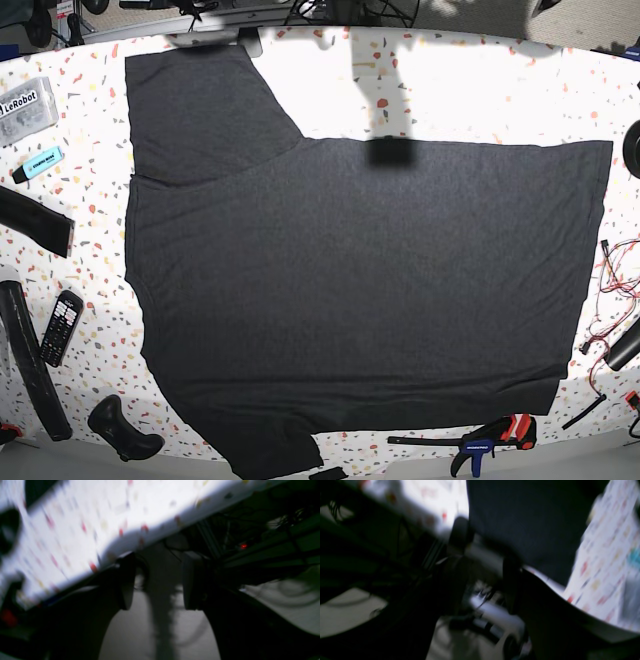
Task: Fold the T-shirt properly
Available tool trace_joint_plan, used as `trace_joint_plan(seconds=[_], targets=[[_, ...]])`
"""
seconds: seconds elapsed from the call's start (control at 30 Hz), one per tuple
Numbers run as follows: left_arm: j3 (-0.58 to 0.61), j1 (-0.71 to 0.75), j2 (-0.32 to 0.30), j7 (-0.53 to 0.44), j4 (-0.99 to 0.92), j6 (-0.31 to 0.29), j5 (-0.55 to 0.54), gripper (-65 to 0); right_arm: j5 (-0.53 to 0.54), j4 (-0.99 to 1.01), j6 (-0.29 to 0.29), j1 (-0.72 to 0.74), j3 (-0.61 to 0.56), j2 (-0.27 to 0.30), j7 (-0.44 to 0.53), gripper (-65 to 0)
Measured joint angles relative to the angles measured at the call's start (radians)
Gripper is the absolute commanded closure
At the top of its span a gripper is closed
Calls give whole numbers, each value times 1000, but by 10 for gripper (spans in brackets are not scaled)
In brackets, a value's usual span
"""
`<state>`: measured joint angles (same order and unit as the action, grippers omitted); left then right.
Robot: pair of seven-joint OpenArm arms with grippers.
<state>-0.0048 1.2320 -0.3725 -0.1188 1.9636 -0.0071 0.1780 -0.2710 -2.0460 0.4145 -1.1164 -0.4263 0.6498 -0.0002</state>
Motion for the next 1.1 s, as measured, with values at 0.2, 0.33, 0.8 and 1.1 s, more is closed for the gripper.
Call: trace_joint_plan(seconds=[0.2, 0.33, 0.8, 1.1], targets=[[-1, -8, -130, 5, 111, 96, 130, -283, -105, -74, 114, 86, 3, 177, -179, -273], [0, -7, -140, 43, 161, 166, 246, -283, -232, -108, 151, 109, -1, 233, -282, -273], [5, -105, -126, 224, 214, 106, 266, -247, -499, -112, 159, 109, -1, 287, -539, -273], [7, -221, -87, 367, 214, -12, 262, -217, -676, -112, 158, 112, -1, 170, -586, -273]])
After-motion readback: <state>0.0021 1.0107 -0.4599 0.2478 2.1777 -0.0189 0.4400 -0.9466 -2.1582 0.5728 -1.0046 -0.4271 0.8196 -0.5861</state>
